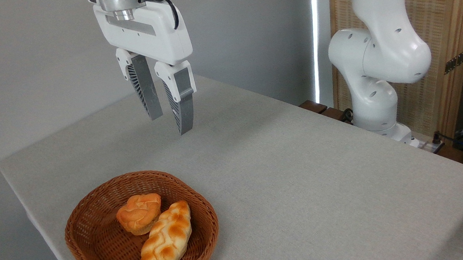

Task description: Put bread into the basket

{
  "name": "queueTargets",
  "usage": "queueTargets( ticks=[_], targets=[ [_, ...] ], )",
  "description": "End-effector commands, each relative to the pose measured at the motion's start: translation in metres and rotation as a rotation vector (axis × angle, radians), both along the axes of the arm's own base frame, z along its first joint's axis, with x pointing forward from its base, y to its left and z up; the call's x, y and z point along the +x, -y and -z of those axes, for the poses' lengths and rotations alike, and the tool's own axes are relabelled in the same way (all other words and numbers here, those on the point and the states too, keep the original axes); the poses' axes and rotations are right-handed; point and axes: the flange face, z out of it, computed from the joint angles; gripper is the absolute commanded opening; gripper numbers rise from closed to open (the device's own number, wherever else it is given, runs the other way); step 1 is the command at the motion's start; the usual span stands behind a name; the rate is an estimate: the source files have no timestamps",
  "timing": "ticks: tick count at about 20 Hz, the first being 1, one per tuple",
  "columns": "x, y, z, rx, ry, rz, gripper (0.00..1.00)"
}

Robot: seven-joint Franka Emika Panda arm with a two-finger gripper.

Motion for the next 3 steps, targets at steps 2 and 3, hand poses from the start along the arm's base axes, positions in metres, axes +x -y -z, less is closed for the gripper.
queueTargets(
  ticks=[2,3],
  targets=[
    [-0.0006,-0.0003,-0.0012,-0.029,0.014,-0.013,1.00],
    [-0.0006,-0.0003,-0.0012,-0.029,0.014,-0.013,1.00]
  ],
)
